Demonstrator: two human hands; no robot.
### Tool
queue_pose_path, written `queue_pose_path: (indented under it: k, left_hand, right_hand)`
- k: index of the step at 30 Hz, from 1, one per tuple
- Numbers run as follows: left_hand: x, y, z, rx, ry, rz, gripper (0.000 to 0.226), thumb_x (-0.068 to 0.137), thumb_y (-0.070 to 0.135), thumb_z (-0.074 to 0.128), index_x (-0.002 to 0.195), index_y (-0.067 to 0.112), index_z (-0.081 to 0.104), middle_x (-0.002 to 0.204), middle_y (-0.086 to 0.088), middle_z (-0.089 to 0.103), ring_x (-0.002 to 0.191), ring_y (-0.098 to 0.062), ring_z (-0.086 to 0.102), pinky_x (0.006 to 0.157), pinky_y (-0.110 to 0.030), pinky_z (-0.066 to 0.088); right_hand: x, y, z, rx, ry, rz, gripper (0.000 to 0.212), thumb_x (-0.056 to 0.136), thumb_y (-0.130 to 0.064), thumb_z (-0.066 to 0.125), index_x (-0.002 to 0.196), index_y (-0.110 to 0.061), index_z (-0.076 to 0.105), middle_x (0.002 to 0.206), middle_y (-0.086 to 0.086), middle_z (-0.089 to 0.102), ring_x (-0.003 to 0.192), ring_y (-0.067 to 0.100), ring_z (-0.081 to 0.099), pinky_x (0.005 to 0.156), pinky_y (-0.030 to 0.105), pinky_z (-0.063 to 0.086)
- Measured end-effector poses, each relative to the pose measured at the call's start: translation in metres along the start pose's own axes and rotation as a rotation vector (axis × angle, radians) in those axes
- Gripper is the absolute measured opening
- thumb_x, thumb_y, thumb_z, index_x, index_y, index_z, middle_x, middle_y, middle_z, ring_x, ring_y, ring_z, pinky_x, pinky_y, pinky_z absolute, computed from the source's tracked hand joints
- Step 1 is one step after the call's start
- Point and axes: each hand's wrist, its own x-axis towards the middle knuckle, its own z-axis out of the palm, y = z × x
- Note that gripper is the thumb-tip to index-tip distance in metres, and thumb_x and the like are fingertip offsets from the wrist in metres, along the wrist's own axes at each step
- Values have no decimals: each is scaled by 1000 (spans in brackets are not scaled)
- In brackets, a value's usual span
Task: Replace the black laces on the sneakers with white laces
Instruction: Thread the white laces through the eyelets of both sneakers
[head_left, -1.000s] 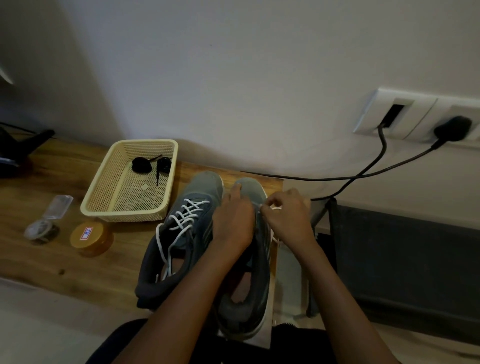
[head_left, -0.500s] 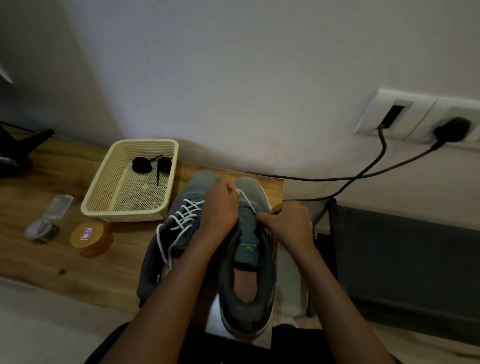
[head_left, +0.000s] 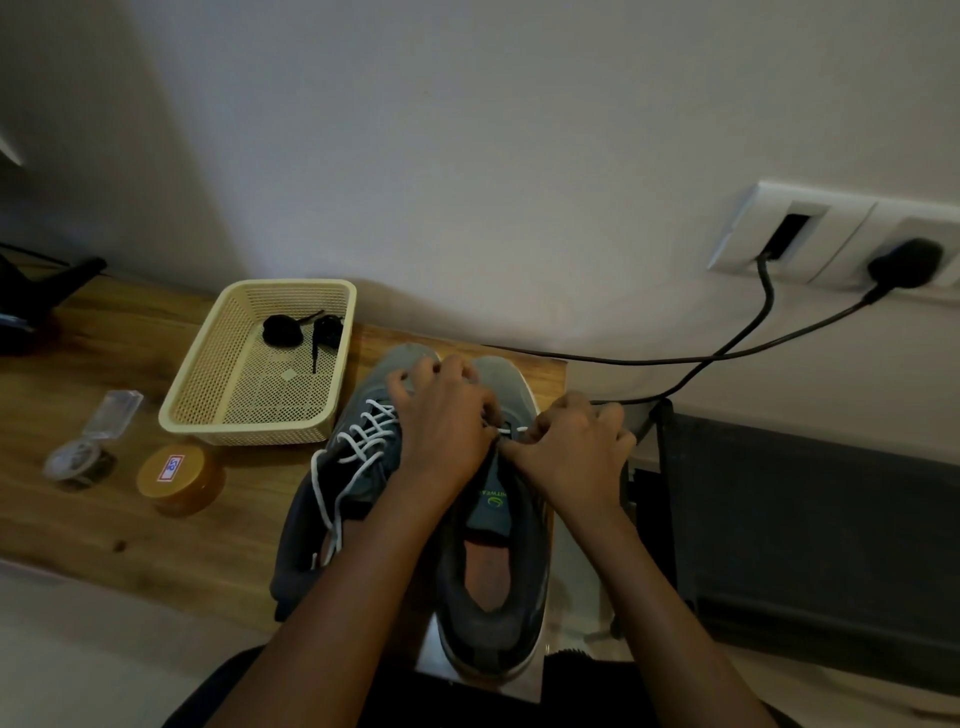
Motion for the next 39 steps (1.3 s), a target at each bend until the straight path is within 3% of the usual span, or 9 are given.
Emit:
queue_pose_path:
  k: [7, 12, 14, 18, 21, 27, 32, 34, 39]
  left_hand:
    - [3, -1, 1, -6, 68, -123, 9, 89, 33, 57, 89, 30, 66, 144, 9, 36, 142, -21, 11, 111, -52, -7]
    - [6, -16, -7, -22, 251, -316, 11, 88, 32, 59, 96, 30, 67, 140, 8, 41, 138, -21, 19, 111, -53, 4]
    - [6, -15, -9, -69, 229, -248, 11, 85, 32, 63, 96, 32, 65, 146, 7, 35, 141, -22, 12, 111, -53, 2]
    - [1, -2, -6, -25, 26, -49, 20, 80, 38, 68, 100, 37, 63, 156, 5, 16, 144, -27, -6, 110, -57, -8]
    - [-1, 3, 0, -7, -47, -101, 16, 83, 38, 66, 98, 37, 63, 154, 2, 22, 145, -29, -5, 109, -60, -10]
    - [1, 1, 1, -26, 38, -163, 5, 87, 33, 62, 86, 30, 66, 145, 5, 38, 144, -24, 7, 110, -56, -8]
    - [7, -16, -6, -91, 266, -317, 9, 89, 33, 58, 95, 29, 64, 136, 10, 46, 137, -19, 22, 111, -52, 4]
    - [7, -21, -10, -137, 289, -295, 11, 85, 29, 61, 96, 31, 62, 139, 9, 44, 137, -20, 21, 110, -50, 6]
    - [1, -5, -5, -102, 16, -55, 22, 79, 36, 69, 101, 36, 62, 154, 5, 21, 145, -25, -3, 111, -55, -5]
  right_hand:
    - [-4, -1, 0, -11, 42, -28, 33, 81, -40, 62, 101, -16, 72, 140, -8, 45, 129, 23, 25, 101, 36, 22]
    - [-2, -1, 1, 14, 23, -26, 27, 80, -33, 63, 95, -14, 74, 141, -9, 45, 135, 25, 21, 104, 37, 23]
    - [-2, 0, 2, 22, 32, -31, 26, 81, -31, 62, 95, -12, 74, 141, -8, 46, 135, 25, 20, 103, 36, 23]
    - [-2, -1, 3, 30, 46, -48, 28, 82, -32, 63, 99, -12, 73, 140, -8, 46, 136, 24, 19, 103, 35, 23]
    - [-2, -1, 3, 21, 42, -56, 31, 82, -35, 63, 100, -12, 73, 140, -8, 47, 135, 23, 19, 102, 35, 23]
    - [-3, 1, 2, 36, 47, -44, 30, 82, -34, 64, 100, -12, 72, 138, -8, 48, 135, 23, 20, 101, 35, 23]
    - [-3, 0, 1, 49, 45, -32, 26, 81, -32, 64, 95, -13, 73, 137, -9, 50, 133, 24, 22, 101, 35, 24]
    - [-2, 0, 2, 59, 45, -32, 26, 81, -30, 64, 96, -11, 72, 137, -8, 49, 134, 24, 22, 101, 36, 24]
    - [-1, 1, 4, 54, 59, -47, 27, 81, -30, 65, 99, -10, 72, 138, -8, 49, 134, 23, 20, 101, 35, 22]
